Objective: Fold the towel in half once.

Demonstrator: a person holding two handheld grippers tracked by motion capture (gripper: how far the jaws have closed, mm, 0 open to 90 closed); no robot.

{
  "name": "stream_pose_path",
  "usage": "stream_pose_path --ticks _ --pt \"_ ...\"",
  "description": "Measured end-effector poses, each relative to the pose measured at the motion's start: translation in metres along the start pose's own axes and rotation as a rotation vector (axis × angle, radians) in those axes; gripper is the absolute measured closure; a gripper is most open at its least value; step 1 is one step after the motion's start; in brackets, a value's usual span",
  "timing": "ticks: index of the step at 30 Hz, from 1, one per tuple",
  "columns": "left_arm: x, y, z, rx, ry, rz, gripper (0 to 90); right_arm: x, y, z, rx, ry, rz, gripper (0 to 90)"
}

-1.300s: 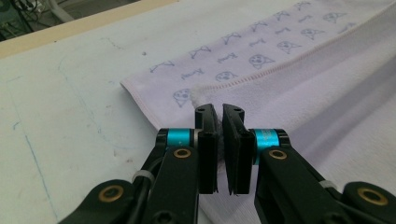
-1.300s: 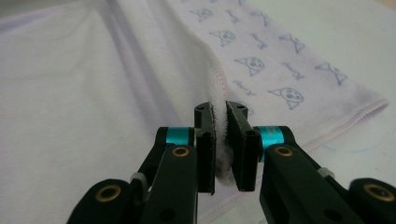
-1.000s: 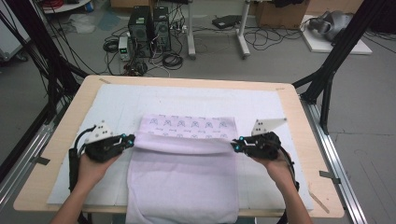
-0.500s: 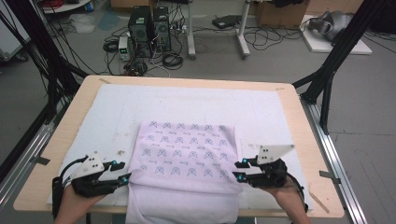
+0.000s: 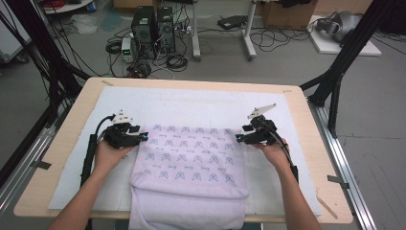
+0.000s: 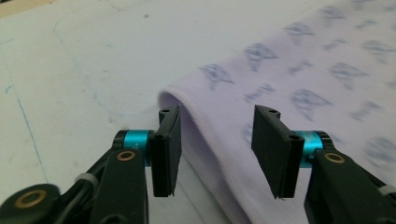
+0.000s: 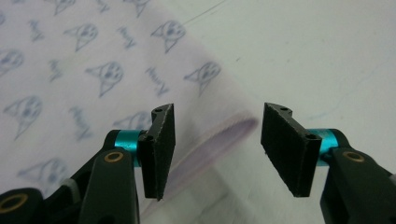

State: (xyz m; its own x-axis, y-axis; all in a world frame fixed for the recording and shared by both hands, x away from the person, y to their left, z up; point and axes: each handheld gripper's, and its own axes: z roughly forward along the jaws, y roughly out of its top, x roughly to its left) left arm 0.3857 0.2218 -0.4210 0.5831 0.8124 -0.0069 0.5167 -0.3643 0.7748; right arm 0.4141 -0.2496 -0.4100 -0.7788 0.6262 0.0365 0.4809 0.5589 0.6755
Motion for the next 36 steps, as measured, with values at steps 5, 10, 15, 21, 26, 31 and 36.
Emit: stream_pose_path --ticks 5,10,15,21,26,31,36 --pt "0.016 0.001 0.028 0.053 -0.027 -0.108 36.6 -0.007 0.007 0.023 0.04 0.003 0.011 42.5" --pt "0.019 0.004 0.034 0.061 -0.074 -0.108 81.2 -0.008 0.012 0.036 0.089 0.095 -0.025 84.5" --pt "0.021 0.033 0.025 0.01 0.007 -0.058 86.5 -0.012 0.041 0.026 0.096 0.024 -0.04 85.4" --pt "0.035 0.109 -0.009 -0.116 0.076 -0.019 86.6 -0.031 0.085 -0.023 -0.003 -0.08 -0.047 85.4" --pt "0.041 0.139 -0.018 -0.144 0.144 -0.023 60.0 -0.043 0.118 -0.048 -0.055 -0.151 -0.081 73.6" --pt "0.049 0.105 -0.013 -0.094 0.119 -0.054 50.7 -0.044 0.104 -0.036 -0.053 -0.123 -0.031 56.9" --pt "0.044 0.06 -0.01 -0.069 0.045 -0.071 50.4 -0.03 0.072 -0.022 -0.034 -0.066 -0.025 53.9"
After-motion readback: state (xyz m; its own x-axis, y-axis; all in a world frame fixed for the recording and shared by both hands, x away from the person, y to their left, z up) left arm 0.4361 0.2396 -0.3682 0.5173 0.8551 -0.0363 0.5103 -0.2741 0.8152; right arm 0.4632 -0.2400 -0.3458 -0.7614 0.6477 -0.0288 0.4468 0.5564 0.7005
